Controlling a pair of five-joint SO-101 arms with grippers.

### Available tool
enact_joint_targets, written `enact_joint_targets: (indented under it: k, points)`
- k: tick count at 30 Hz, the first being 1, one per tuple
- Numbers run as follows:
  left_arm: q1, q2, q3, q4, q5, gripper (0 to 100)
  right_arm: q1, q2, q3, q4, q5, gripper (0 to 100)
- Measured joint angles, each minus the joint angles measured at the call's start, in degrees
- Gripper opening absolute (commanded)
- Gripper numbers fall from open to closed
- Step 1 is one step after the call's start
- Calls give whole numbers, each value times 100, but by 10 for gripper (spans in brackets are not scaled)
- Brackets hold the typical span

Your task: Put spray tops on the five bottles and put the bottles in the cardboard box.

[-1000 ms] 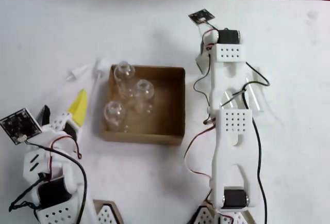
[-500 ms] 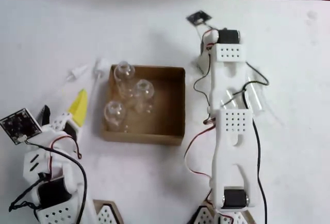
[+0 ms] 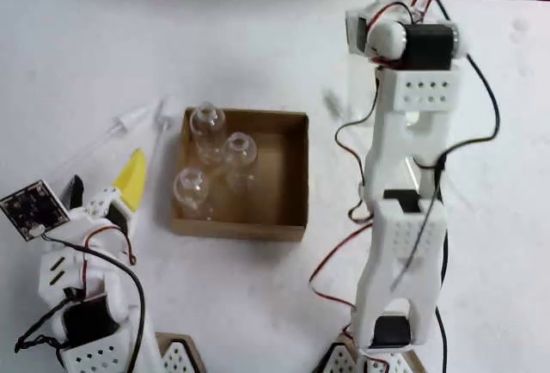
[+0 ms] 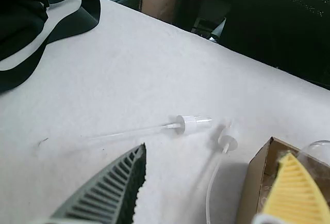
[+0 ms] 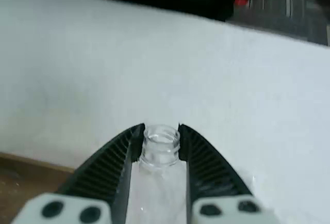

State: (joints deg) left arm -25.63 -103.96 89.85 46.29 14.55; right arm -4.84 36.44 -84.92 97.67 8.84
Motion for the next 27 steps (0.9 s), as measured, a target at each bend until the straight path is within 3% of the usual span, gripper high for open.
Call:
enact_joint_targets:
  k: [5, 14, 19, 27]
  points:
    - [0, 0, 0, 0, 0, 365, -193, -1415, 1363, 9, -387, 15]
    - [0, 0, 0, 0, 0, 365, -1231, -4580, 5319, -316, -413, 15]
    - [0, 0, 0, 0, 0, 365, -1257, -5556, 7560, -1978, -413, 15]
    - [0, 0, 0, 0, 0, 365, -1591, -6848, 11138, -5767, -431, 15]
